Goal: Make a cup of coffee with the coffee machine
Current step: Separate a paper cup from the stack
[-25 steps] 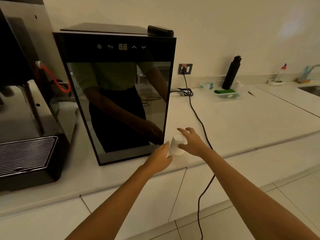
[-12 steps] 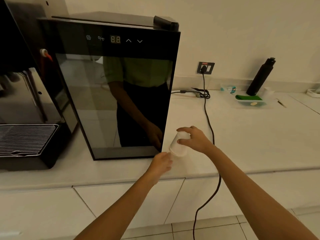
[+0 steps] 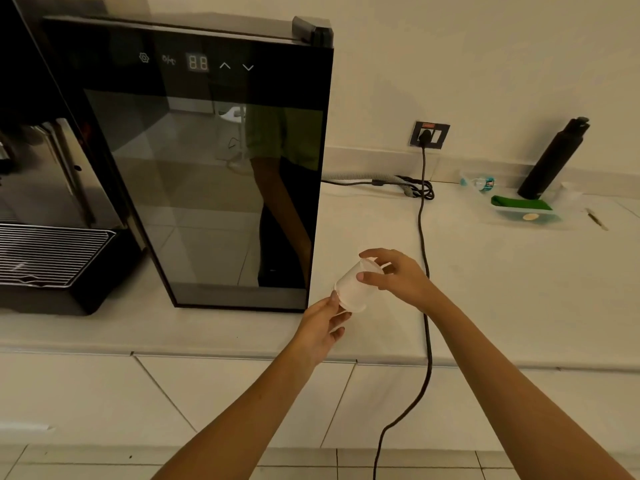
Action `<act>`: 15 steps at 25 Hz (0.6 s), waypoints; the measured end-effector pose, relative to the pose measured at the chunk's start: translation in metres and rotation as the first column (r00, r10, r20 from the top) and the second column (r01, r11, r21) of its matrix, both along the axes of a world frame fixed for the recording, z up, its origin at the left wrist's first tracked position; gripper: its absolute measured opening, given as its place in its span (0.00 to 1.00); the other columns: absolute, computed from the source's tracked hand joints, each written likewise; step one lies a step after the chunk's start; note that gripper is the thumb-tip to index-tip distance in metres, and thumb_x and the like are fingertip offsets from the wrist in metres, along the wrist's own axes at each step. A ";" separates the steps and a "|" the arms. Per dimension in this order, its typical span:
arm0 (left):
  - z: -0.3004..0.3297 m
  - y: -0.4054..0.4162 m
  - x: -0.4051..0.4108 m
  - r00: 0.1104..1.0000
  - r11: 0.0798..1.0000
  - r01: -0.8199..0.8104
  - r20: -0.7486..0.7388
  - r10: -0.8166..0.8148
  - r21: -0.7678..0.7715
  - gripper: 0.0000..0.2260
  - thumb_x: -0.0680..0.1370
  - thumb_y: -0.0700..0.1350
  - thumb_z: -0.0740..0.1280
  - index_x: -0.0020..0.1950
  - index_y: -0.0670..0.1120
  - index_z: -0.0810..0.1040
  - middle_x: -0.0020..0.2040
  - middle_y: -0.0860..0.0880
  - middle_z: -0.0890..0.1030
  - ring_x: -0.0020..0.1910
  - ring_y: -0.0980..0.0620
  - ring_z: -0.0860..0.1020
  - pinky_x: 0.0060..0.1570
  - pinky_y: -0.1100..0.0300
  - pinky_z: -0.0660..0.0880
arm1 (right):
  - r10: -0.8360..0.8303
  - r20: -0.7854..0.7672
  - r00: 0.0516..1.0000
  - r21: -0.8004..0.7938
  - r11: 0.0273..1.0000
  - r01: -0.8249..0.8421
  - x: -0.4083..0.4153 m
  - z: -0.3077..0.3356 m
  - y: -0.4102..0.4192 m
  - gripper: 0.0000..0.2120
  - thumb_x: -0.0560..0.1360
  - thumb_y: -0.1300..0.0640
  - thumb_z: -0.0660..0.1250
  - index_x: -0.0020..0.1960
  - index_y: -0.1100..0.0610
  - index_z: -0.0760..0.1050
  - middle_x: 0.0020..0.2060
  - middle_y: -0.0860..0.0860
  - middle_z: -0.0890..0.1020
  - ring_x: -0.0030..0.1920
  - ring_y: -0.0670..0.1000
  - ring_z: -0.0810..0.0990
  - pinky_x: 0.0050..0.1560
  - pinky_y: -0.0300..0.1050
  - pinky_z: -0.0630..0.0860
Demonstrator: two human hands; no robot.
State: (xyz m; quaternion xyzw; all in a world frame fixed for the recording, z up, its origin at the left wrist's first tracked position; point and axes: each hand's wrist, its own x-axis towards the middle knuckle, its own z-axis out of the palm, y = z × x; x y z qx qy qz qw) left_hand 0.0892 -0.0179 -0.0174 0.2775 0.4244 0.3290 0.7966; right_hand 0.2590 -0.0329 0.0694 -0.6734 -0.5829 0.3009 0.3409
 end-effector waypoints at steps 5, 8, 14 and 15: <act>0.011 -0.001 0.016 0.993 0.994 -0.081 0.080 0.087 -0.077 0.07 0.81 0.46 0.62 0.53 0.46 0.78 0.47 0.45 0.81 0.40 0.52 0.77 0.36 0.61 0.75 | 0.100 0.243 0.965 0.175 0.974 -0.145 0.005 0.003 0.002 0.21 0.68 0.50 0.75 0.60 0.48 0.78 0.48 0.49 0.74 0.46 0.48 0.75 0.46 0.37 0.75; 0.015 0.000 0.019 0.989 0.992 -0.114 0.090 0.119 -0.061 0.08 0.80 0.45 0.63 0.53 0.43 0.78 0.46 0.43 0.80 0.39 0.51 0.77 0.34 0.62 0.78 | 0.168 0.447 0.879 0.128 0.960 -0.248 0.009 0.004 0.004 0.21 0.72 0.46 0.69 0.65 0.45 0.73 0.50 0.49 0.72 0.49 0.50 0.74 0.49 0.44 0.75; 0.016 0.001 0.024 0.992 0.994 -0.106 0.060 0.108 -0.032 0.09 0.82 0.45 0.61 0.51 0.41 0.77 0.40 0.43 0.80 0.34 0.52 0.78 0.33 0.62 0.79 | 0.261 0.513 0.818 -0.020 0.956 -0.293 0.014 0.004 0.007 0.20 0.74 0.41 0.65 0.64 0.46 0.71 0.54 0.51 0.76 0.52 0.54 0.75 0.52 0.49 0.76; 0.016 0.001 0.024 0.994 0.995 -0.102 0.042 0.103 -0.024 0.09 0.82 0.45 0.61 0.50 0.41 0.77 0.39 0.44 0.80 0.33 0.52 0.78 0.32 0.62 0.78 | 0.281 0.510 0.813 -0.029 0.950 -0.311 0.014 0.005 0.008 0.20 0.73 0.42 0.66 0.63 0.46 0.72 0.54 0.50 0.76 0.52 0.54 0.75 0.52 0.49 0.76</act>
